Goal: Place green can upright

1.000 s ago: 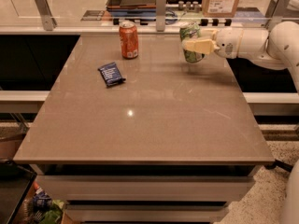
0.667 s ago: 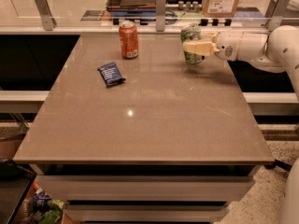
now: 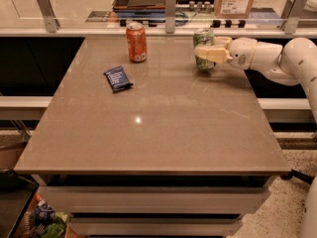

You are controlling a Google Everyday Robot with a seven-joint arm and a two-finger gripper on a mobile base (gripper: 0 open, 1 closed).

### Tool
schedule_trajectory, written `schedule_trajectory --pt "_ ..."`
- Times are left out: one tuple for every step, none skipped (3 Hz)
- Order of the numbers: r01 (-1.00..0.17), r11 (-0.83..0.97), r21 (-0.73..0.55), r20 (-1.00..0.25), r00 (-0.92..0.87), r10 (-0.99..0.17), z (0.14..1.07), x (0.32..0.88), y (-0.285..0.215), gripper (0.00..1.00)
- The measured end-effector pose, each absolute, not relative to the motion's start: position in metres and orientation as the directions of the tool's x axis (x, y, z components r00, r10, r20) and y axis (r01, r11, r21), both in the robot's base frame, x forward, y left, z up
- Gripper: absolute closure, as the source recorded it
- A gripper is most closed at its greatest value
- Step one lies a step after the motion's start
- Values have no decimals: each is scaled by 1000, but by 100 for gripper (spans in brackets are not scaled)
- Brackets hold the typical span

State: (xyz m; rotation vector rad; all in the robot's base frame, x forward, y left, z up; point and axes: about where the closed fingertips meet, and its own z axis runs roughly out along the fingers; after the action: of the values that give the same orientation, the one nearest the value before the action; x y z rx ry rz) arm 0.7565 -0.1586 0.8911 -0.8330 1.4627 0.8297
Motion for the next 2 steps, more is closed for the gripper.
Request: schedule_trajectory --pt "-872 490 21 -1000 -24 0 889 760 -160 100" --pt "-865 501 23 -1000 -20 11 888 763 -162 100"
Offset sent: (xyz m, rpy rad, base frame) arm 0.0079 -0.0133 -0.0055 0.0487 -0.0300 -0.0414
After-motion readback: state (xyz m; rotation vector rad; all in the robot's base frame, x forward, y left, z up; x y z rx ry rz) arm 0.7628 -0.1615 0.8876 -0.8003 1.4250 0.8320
